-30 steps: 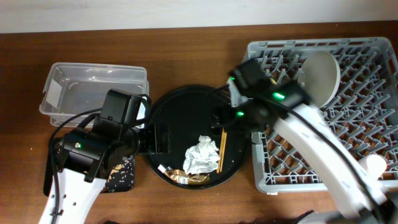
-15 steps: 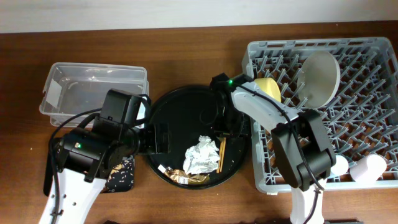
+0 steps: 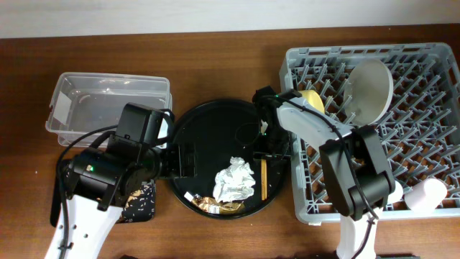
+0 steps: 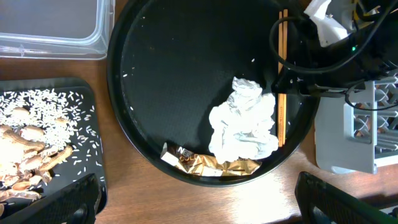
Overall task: Sort waste into correct bins and load items into the dishwasher rack
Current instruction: 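Reach the right gripper to the chopsticks on the round tray and grasp, then carry the chopstick to the rack and drop it in with right gripper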
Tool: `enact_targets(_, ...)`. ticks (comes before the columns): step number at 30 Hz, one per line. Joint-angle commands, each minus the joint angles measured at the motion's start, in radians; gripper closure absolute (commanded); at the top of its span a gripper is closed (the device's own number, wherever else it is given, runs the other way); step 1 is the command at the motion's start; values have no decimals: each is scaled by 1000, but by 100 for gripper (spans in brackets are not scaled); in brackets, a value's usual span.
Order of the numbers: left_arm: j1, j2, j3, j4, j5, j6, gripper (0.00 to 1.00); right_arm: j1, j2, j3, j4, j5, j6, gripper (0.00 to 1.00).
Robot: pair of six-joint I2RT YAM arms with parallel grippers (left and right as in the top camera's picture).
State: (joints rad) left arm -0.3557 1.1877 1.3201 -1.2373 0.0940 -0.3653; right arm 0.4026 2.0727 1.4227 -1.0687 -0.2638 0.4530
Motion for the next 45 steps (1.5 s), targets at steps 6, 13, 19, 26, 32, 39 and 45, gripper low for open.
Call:
enact_targets(6, 5, -2, 1, 1, 6, 12, 1, 1, -88, -18, 4, 180, 1, 75)
enact_targets(13, 5, -2, 1, 1, 6, 12, 1, 45, -87, -56, 90, 149, 0, 75)
enact_targets(19, 5, -2, 1, 1, 6, 12, 1, 52, -87, -146, 164, 186, 20, 82)
enact_targets(26, 5, -2, 1, 1, 6, 12, 1, 56, -123, -55, 62, 114, -83, 75)
enact_targets(32, 5, -2, 1, 1, 6, 12, 1, 59, -150, -54, 72, 114, -79, 96)
enact_targets(39, 5, -2, 1, 1, 6, 12, 1, 83, -140, -107, 158, 118, -79, 57)
enact_targets(45, 5, -2, 1, 2, 6, 12, 1, 100, -126, -154, 159, 162, -49, 94)
